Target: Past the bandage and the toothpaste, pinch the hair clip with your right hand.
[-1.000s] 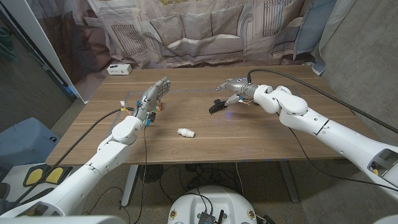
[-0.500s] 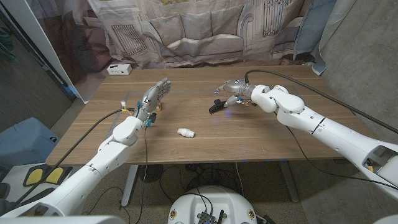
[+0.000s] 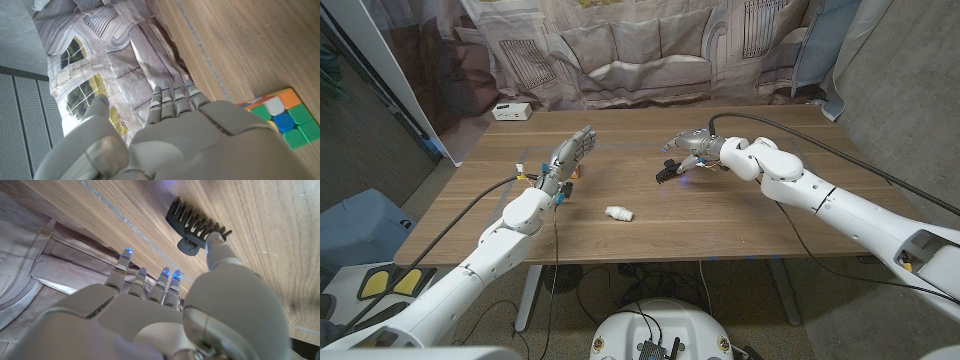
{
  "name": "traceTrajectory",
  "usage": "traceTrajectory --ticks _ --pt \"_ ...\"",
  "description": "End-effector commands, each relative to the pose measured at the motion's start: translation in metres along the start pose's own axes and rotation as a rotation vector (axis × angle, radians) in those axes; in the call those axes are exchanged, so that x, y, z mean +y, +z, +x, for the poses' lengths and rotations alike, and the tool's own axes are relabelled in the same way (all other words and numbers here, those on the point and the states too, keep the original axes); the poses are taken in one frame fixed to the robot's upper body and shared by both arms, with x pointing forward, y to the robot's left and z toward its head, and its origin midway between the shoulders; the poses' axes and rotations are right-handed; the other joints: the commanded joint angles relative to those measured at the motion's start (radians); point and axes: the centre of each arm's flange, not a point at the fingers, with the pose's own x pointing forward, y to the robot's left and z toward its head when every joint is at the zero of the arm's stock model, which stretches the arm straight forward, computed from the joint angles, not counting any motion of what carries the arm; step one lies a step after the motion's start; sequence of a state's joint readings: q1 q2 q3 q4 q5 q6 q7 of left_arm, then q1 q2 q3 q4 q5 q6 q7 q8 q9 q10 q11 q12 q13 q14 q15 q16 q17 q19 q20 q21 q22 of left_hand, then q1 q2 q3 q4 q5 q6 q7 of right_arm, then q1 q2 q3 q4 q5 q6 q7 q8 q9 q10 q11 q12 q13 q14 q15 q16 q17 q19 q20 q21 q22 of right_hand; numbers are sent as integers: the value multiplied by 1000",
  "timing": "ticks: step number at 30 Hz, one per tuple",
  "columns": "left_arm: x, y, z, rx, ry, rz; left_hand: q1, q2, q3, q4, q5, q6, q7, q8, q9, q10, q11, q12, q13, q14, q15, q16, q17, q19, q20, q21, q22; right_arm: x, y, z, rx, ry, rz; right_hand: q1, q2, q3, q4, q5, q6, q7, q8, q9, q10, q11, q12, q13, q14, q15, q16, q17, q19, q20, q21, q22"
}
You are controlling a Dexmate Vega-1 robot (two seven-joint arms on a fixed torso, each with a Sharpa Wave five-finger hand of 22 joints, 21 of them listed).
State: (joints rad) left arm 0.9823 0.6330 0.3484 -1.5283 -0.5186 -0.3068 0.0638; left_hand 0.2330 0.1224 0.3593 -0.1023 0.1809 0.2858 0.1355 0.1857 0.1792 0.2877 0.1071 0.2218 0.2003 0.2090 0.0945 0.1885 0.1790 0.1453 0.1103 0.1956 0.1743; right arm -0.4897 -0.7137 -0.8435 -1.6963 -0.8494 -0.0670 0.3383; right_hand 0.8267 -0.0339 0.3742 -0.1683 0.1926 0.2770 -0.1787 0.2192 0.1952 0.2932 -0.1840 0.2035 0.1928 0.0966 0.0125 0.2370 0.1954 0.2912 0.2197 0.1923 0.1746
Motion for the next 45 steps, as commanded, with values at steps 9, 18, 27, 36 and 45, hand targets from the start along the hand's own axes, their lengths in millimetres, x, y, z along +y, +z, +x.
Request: traceTrajectory --ticks 9,18,27,36,45 --pt "-3 -3 3 15 -13 -3 1 -4 10 -4 -3 6 0 4 1 9 -1 -1 2 8 -3 1 2 -3 1 3 5 8 -2 16 -13 67 -4 22 3 7 6 3 50 -8 14 3 42 -5 12 4 36 -5 13 2 12 -3 5 2" --pt "-5 -2 8 14 -24 -1 1 -5 11 -4 -4 6 1 4 1 9 1 -2 3 9 -3 1 2 -4 0 3 5 10 -3 17 -20 80 -23 28 5 7 6 3 69 -13 17 3 61 -6 15 4 57 -8 19 2 23 -4 8 3" --pt "-7 -7 9 22 -26 -13 0 -4 12 -4 -4 6 0 3 1 9 0 -2 3 9 -2 0 2 -4 1 3 5 7 2 22 -27 95 -54 32 6 6 8 2 106 -20 24 2 90 -15 18 4 78 -12 24 2 37 -3 11 3" --pt "-6 -10 7 26 -19 -16 0 -4 14 -4 -4 6 0 3 1 8 2 -3 3 8 -1 0 2 -4 0 3 5 4 3 27 -38 61 -39 41 6 2 8 2 159 -32 32 1 136 -21 21 4 126 -22 37 2 68 -4 16 3" --pt "-6 -11 7 25 -18 -20 -1 -5 15 -5 -4 6 -1 3 1 9 4 -2 3 7 -1 0 2 -4 -1 3 5 3 2 29 -46 35 -29 59 12 -1 9 4 212 -39 37 1 193 -25 21 4 191 -41 56 4 115 -5 22 3"
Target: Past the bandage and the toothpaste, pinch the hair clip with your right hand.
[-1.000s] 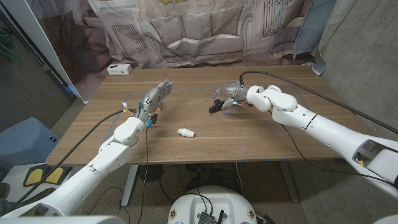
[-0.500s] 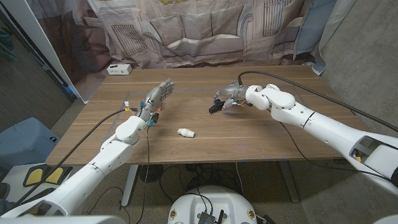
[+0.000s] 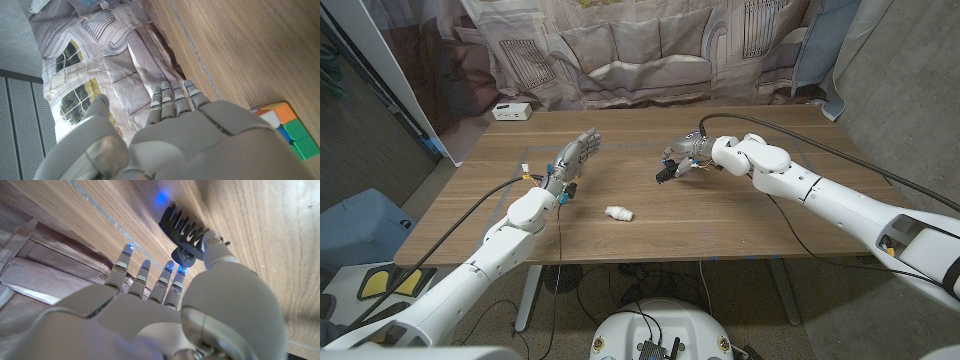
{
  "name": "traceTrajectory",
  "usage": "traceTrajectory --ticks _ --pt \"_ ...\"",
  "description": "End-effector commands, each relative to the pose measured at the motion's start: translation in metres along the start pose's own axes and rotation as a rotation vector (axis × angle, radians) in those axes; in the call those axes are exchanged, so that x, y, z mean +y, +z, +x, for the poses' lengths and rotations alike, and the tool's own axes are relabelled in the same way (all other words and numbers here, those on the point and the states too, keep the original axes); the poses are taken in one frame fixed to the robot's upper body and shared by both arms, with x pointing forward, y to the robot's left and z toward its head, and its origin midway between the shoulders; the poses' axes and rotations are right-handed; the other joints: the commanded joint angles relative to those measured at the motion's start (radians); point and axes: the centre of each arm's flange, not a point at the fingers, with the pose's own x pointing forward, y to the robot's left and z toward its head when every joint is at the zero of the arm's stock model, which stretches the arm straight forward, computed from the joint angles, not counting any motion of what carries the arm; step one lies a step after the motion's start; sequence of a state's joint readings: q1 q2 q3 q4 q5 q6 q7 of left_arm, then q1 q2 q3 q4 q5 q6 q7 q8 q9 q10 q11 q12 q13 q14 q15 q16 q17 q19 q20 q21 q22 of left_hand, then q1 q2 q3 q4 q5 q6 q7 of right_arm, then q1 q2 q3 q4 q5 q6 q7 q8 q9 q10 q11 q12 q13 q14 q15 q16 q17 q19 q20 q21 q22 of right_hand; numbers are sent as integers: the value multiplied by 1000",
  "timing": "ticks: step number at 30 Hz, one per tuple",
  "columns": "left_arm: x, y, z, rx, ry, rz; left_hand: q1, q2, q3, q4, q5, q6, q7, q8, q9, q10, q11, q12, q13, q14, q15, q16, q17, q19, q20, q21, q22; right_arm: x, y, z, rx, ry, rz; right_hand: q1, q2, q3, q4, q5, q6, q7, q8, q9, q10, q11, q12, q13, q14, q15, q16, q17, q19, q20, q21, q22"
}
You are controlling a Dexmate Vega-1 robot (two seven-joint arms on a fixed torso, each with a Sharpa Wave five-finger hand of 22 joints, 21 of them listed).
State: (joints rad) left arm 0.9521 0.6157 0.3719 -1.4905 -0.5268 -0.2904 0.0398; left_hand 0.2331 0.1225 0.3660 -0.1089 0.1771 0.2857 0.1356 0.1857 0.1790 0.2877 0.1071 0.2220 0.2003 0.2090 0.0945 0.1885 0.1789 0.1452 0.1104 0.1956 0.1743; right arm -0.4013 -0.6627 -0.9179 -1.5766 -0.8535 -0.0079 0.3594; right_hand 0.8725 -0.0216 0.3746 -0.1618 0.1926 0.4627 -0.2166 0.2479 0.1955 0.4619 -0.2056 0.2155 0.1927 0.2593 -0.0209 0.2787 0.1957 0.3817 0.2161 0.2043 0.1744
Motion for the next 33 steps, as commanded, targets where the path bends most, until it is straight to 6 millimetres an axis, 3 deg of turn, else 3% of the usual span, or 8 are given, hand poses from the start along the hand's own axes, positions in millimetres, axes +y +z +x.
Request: traceTrajectory --ticks 1,33 --pt "0 -1 0 -3 2 -6 -1 -5 9 2 0 6 -1 3 2 9 3 -3 3 7 -2 0 2 -4 -1 3 5 -2 0 5 -8 -25 9 14 0 -1 3 4 27 -1 8 1 26 -4 9 4 29 -8 15 4 26 -1 10 3" --pt "3 -3 -3 6 4 -7 -4 -7 13 1 0 6 -1 3 2 9 0 -4 3 8 -1 0 2 -4 -1 3 5 2 -5 12 -13 -19 9 33 10 -3 3 5 65 -2 9 1 62 -8 4 5 59 -12 23 7 58 -1 10 3"
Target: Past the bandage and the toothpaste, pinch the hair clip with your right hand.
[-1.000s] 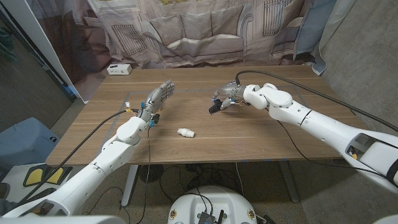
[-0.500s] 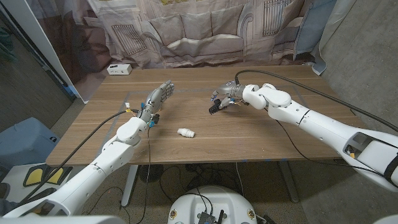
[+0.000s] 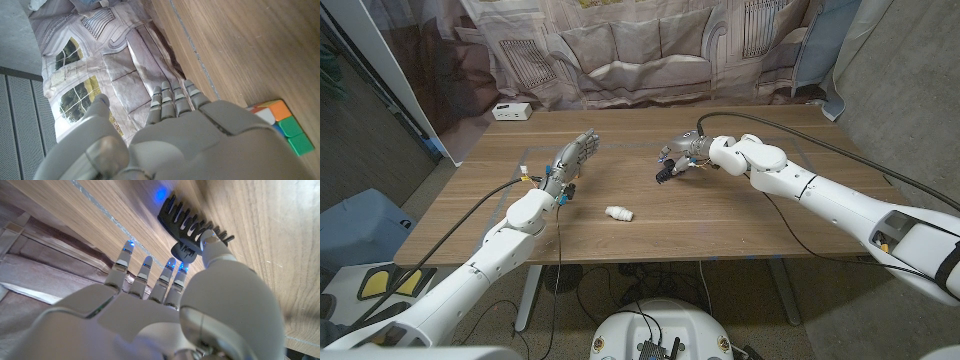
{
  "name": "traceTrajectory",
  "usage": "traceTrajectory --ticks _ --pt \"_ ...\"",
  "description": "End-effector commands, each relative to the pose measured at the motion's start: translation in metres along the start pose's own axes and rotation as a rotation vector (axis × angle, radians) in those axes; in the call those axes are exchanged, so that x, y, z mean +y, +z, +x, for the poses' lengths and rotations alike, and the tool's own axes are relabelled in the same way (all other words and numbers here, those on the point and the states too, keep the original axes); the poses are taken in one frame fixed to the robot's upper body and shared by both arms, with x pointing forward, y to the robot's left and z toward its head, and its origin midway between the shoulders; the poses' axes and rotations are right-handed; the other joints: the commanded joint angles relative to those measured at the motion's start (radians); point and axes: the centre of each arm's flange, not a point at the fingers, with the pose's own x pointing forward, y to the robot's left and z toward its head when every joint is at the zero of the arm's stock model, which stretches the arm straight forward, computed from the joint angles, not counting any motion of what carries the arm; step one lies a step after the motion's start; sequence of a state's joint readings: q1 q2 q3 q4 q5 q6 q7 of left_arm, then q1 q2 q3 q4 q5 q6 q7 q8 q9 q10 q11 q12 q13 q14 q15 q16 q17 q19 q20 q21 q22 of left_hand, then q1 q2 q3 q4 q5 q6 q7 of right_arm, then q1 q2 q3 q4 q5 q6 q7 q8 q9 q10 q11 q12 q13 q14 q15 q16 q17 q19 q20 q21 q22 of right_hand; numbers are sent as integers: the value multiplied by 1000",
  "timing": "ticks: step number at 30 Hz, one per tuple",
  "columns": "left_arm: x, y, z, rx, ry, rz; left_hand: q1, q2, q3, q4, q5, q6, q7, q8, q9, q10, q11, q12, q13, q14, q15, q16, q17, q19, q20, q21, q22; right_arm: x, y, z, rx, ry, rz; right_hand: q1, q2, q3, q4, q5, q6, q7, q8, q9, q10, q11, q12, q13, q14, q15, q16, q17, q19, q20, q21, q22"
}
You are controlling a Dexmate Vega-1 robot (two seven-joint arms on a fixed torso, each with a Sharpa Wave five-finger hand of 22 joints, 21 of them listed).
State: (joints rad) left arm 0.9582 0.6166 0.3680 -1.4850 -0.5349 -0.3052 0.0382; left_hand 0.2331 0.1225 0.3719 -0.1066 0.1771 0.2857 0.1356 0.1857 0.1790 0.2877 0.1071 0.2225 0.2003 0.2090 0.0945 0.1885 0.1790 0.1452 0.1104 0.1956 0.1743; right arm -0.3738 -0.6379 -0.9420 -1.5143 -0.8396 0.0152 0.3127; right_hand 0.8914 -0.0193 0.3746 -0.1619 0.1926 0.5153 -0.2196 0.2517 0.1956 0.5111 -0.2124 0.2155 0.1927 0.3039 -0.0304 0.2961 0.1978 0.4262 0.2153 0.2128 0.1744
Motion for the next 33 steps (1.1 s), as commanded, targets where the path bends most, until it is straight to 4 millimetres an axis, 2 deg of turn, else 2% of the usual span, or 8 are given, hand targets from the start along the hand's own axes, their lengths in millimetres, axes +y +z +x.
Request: traceTrajectory --ticks 1,5,9,12,16,33 --pt "0 -1 0 12 -3 0 -5 -7 7 -1 0 6 -1 3 2 9 0 -4 3 9 -1 0 2 -4 -1 3 5 1 -4 2 -1 1 1 14 9 -3 4 5 13 1 5 1 16 1 4 5 15 -3 6 5 14 0 2 3" --pt "0 -2 2 13 -3 0 -5 -7 7 -1 0 7 1 3 2 9 0 -4 3 8 -2 0 2 -4 -1 3 5 1 -5 3 -1 1 3 17 11 -5 4 5 30 2 8 1 26 -1 3 5 27 -8 10 5 23 0 2 3" --pt "0 -2 3 13 -3 -2 -6 -7 8 -1 0 7 0 3 2 9 -1 -4 3 9 -1 1 2 -4 -1 3 5 0 -7 3 0 -7 6 21 16 -11 7 4 67 4 14 1 61 3 5 5 43 -14 14 7 43 -1 2 2" --pt "-1 -4 4 15 -2 -5 -6 -7 8 -1 -1 8 0 3 2 10 1 -4 3 9 -1 0 2 -4 -1 3 5 0 -9 3 3 -15 15 27 20 -18 7 3 119 2 21 1 117 -2 9 4 94 -42 33 8 67 -1 1 2" --pt "0 -4 5 15 -1 -4 -6 -7 9 -1 -1 7 1 3 2 10 3 -4 3 9 -1 1 2 -4 0 3 5 1 -10 3 6 -18 11 36 23 -25 6 2 165 1 29 0 162 -2 12 4 125 -57 44 9 89 -1 1 2" --pt "1 -6 8 21 1 -6 -8 -7 11 -2 -1 6 0 2 2 9 3 -4 3 8 -1 0 2 -5 1 3 5 -9 -18 -1 32 -65 9 41 32 -36 10 1 220 -1 32 -1 212 -2 10 3 169 -63 62 12 114 -2 -1 1"
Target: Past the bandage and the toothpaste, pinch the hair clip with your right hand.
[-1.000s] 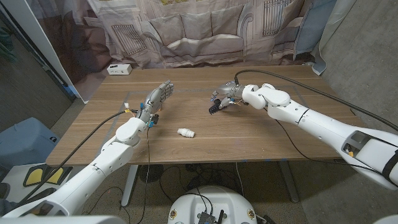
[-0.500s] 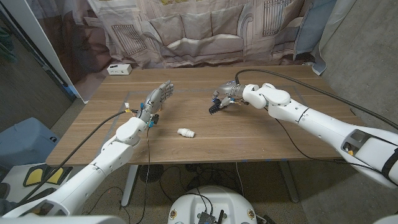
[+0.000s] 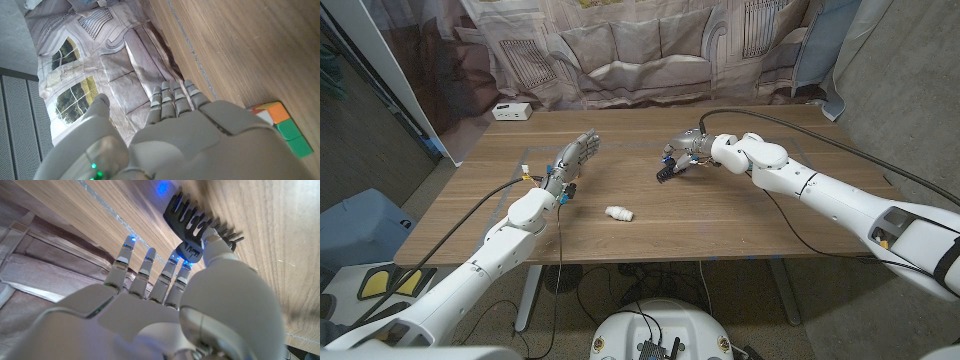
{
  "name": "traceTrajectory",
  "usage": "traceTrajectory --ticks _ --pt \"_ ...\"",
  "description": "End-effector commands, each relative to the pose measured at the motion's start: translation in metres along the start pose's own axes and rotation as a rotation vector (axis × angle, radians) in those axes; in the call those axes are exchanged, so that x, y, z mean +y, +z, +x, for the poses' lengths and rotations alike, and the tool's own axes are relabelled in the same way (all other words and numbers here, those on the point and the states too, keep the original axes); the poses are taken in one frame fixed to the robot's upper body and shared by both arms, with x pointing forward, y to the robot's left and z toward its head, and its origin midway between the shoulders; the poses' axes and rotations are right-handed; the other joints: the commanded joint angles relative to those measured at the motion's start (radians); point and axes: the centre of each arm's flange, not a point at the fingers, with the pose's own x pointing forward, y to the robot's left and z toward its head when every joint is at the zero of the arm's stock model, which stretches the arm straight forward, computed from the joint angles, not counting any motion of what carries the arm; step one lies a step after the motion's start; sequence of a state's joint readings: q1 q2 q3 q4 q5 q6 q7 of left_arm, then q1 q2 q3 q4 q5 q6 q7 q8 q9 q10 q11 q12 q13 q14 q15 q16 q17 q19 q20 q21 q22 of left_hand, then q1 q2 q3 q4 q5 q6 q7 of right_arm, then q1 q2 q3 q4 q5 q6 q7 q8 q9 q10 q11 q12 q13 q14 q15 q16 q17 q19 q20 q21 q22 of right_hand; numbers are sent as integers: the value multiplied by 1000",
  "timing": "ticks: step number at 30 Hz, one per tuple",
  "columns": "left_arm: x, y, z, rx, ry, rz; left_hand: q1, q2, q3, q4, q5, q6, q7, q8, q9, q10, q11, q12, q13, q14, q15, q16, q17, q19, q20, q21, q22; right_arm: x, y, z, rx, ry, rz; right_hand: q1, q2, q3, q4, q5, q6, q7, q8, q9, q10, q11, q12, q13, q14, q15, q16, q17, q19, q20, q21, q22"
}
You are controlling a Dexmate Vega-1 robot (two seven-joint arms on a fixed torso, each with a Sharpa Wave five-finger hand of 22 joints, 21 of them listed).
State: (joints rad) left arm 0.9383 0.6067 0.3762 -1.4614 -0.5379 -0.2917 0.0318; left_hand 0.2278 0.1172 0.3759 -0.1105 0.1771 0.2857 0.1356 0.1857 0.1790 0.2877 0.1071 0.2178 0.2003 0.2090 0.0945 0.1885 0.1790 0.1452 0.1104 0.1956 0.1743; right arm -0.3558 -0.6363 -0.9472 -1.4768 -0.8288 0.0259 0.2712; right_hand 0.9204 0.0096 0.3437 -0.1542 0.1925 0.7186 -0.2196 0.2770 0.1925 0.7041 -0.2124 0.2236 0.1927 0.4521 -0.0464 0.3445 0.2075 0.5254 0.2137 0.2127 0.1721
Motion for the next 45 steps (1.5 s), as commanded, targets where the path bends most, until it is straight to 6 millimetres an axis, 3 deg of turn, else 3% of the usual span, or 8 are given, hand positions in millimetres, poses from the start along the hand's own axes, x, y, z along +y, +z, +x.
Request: traceTrajectory --ticks 1,29,36,44,45 --pt "1 -2 3 5 1 -2 -2 -2 8 2 -1 7 0 3 2 9 4 0 3 8 -1 0 2 -5 1 3 5 -8 -7 -4 23 -44 8 13 3 -7 2 0 25 -1 8 2 27 -2 2 3 26 -47 15 2 20 -1 0 4" --pt "0 -1 8 14 -13 5 -4 -2 12 1 0 7 1 2 2 8 1 -1 3 7 -2 0 2 -5 1 3 5 -9 -11 -16 28 -75 44 7 7 -12 7 -1 192 -3 20 4 220 2 19 2 236 -106 38 -14 104 -2 -3 2" --pt "-3 -1 10 17 -21 5 -4 -2 13 1 0 7 0 3 2 8 3 -1 3 7 0 0 2 -5 1 3 5 -9 -10 -18 23 -79 54 2 2 -12 6 -2 262 -1 39 9 281 4 26 2 300 -134 36 -16 125 -2 -5 2" --pt "-3 -2 10 18 -21 5 -5 -2 14 1 0 7 0 2 2 9 2 0 3 8 0 0 2 -5 1 3 5 -9 -11 -20 20 -112 78 4 -13 -17 1 -1 276 0 52 23 325 3 34 5 344 -144 37 -16 145 -13 -4 2" --pt "-3 -2 10 19 -21 5 -5 -2 14 1 0 6 1 2 2 9 3 0 3 8 -1 0 2 -5 0 3 5 -9 -11 -20 19 -117 79 5 -14 -17 1 0 279 12 57 28 331 5 35 6 349 -145 35 -16 148 -14 -4 2"
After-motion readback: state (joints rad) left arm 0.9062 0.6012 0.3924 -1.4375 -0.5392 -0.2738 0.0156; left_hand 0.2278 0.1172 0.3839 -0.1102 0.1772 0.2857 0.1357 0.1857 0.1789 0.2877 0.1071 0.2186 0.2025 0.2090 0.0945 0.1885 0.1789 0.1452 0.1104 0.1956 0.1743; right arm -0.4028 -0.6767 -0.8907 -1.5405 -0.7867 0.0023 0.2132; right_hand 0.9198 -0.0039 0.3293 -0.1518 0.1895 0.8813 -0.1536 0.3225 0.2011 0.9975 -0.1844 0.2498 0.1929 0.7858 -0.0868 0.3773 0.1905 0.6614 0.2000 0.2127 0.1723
